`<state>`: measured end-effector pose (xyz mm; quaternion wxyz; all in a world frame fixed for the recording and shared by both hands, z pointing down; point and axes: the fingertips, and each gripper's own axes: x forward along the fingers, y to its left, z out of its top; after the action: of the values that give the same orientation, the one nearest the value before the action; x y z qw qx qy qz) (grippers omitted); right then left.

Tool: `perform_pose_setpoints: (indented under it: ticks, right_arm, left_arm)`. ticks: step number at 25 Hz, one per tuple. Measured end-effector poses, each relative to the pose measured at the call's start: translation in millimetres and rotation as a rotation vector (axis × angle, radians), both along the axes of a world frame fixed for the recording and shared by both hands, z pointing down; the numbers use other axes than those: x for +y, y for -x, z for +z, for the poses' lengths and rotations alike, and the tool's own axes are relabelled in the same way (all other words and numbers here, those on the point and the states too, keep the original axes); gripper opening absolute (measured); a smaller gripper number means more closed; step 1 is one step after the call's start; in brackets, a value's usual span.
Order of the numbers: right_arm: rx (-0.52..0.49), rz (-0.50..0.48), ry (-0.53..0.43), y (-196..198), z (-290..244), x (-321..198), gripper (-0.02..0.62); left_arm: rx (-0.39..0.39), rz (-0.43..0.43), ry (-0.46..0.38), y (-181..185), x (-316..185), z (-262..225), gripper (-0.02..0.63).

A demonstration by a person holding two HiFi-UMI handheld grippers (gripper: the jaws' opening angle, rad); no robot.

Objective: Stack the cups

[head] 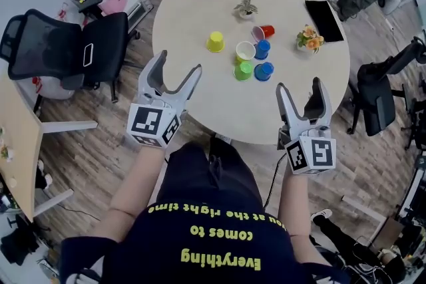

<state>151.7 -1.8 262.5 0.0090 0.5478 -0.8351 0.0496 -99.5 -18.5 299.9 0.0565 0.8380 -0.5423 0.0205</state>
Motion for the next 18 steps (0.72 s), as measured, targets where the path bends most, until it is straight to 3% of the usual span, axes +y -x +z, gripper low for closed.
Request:
perform_pose_setpoints:
  ticks: [4, 9, 18]
  right_arm:
    - [-0.015, -0.004, 0.012, -7.3, 4.7, -22.0, 0.402]
    - [-0.014, 0.015, 0.024, -3.7, 9.5, -38.1, 0.402]
    - [-0.007, 0.084, 0.042, -9.0, 8.9, -47.1, 0.402]
  left_arm:
    - [0.001, -0.007, 0.010, -12.2, -19.0, 3.0, 0.367]
    - [0.035, 0.052, -0.017, -21.3, -43.6, -2.6, 0.367]
    - [0.001, 0.123, -0.009, -27.5, -73.3, -3.8, 0.367]
